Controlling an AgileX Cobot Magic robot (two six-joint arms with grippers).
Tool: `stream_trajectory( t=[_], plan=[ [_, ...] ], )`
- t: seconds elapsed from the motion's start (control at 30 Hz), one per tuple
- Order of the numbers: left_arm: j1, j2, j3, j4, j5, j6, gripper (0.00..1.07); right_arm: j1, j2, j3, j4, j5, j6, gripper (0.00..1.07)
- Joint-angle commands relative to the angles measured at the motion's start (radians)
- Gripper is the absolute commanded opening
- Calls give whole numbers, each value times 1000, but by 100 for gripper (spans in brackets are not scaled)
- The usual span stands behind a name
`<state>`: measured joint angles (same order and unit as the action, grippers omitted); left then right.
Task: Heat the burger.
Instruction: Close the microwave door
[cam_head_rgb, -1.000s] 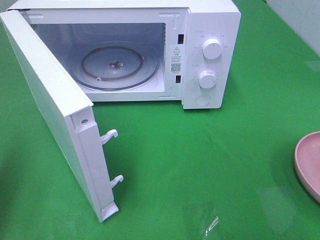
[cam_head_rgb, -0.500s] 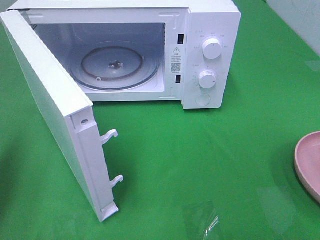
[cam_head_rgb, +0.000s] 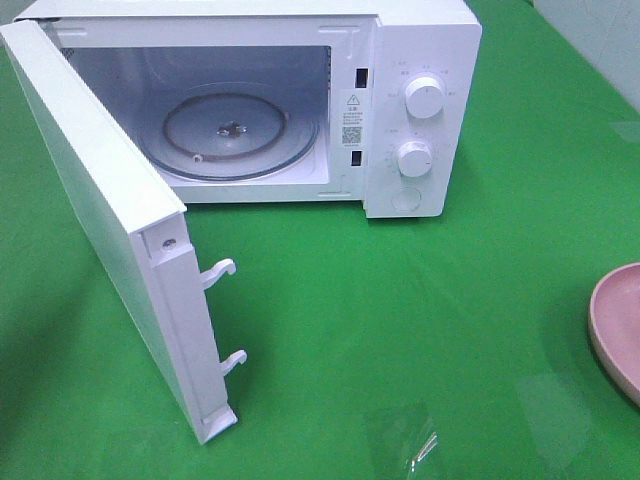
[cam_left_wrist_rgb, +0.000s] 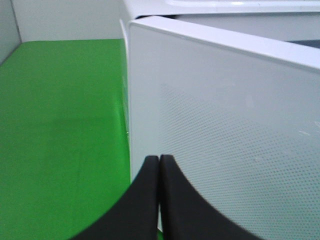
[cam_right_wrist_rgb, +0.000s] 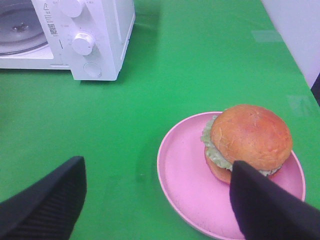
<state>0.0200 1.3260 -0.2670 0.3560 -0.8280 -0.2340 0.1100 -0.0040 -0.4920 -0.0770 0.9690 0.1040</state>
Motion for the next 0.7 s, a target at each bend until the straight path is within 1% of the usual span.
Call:
stream_trajectory(
  t=[0.03,0.13,0.17,0.2,0.27,0.43,0.7],
  plan=[
    [-32,54,-35,69,-24,-23,0,-5,-27,0,4,-8,-8,76],
    [-44,64,-40,71,-23,-20,0,-5,-27,0,4,-8,-8,76],
    [-74,89,-44,71,-24,-13,0,-5,-27,0,4,-8,-8,76],
    [-74,89,-44,71,-24,-13,0,-5,-27,0,4,-8,-8,76],
    [-123,135,-60,68,-23,-13,0,-5,-27,0,4,-8,-8,76],
    [-149,164,-72,66,-24,-13,0,-5,-27,0,4,-8,-8,76],
    [-218,234,-111,65,-23,-13,0,-5,-27,0,4,-8,-8,76]
  ],
)
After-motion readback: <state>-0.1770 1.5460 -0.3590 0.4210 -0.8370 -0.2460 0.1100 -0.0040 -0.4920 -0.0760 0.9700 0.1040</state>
